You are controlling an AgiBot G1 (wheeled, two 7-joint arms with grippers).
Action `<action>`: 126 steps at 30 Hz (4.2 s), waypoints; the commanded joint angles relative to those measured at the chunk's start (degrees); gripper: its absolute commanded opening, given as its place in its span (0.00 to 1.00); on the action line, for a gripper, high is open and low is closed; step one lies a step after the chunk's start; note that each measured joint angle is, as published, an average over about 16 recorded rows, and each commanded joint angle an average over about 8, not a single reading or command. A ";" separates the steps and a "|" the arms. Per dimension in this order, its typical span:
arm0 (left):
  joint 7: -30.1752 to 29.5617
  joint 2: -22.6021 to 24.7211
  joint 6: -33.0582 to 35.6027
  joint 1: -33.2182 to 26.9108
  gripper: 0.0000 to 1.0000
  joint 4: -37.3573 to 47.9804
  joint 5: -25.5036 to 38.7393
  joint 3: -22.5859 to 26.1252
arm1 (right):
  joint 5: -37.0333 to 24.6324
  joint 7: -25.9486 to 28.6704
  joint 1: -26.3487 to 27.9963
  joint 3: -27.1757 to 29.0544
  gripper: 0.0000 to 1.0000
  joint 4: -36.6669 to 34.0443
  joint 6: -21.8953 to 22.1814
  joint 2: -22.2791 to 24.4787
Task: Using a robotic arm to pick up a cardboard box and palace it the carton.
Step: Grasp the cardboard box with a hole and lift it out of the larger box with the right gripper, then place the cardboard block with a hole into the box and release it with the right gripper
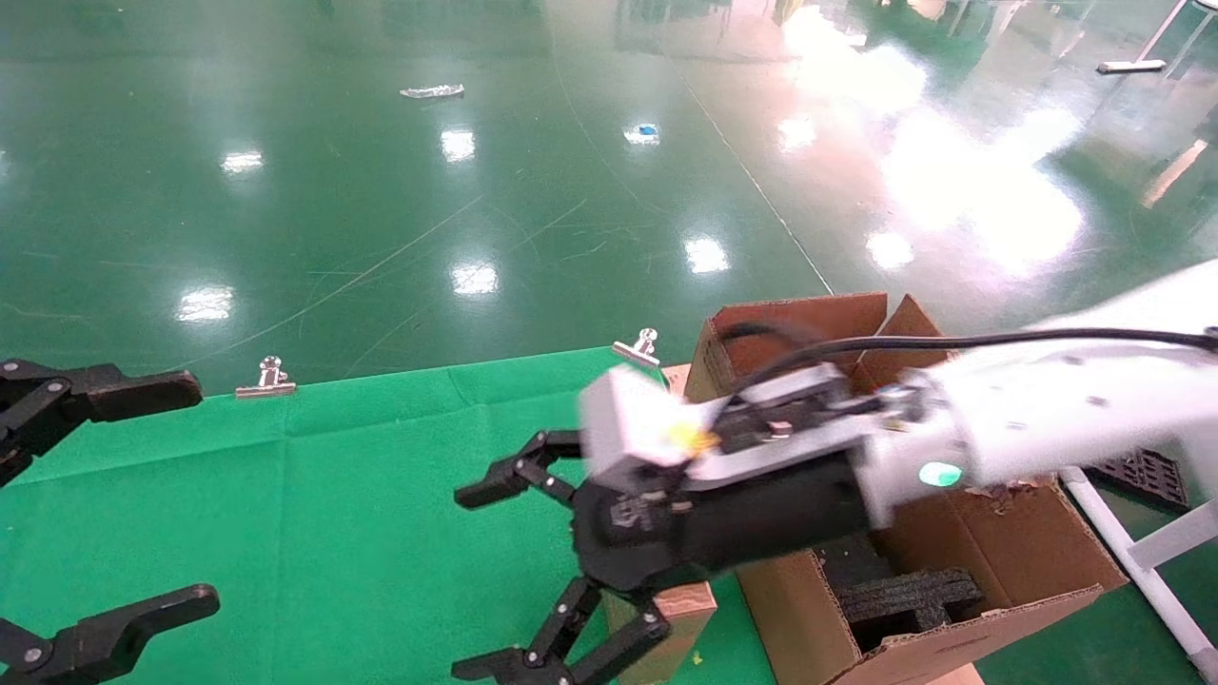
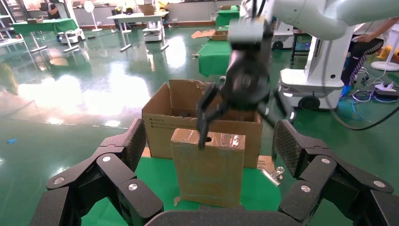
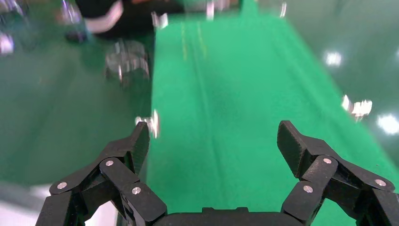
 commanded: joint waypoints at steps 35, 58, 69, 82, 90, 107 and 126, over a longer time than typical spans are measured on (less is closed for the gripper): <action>0.08 -0.06 -0.06 -0.04 1.00 0.01 -0.10 0.16 | -15.74 18.05 47.90 -56.58 1.00 0.67 -1.38 -11.20; 0.13 -0.10 -0.10 -0.06 1.00 0.01 -0.17 0.25 | -12.94 24.12 52.17 -65.45 1.00 0.39 1.03 -13.56; 0.15 -0.12 -0.12 -0.07 1.00 0.01 -0.20 0.29 | -7.63 52.62 52.18 -66.75 1.00 -8.37 1.09 -12.25; 0.17 -0.14 -0.15 -0.08 1.00 0.01 -0.23 0.34 | -4.50 61.11 46.47 -68.15 1.00 -20.82 2.35 -15.71; 0.19 -0.15 -0.16 -0.08 0.80 0.01 -0.26 0.37 | -4.99 60.24 44.66 -68.77 0.33 -24.04 2.63 -18.25; 0.22 -0.18 -0.19 -0.10 0.00 0.01 -0.30 0.44 | -6.71 61.37 44.59 -70.00 0.00 -23.05 2.17 -18.56; 0.26 -0.21 -0.22 -0.11 0.00 0.01 -0.35 0.51 | -7.04 58.24 46.07 -68.76 0.00 -19.17 4.60 -14.58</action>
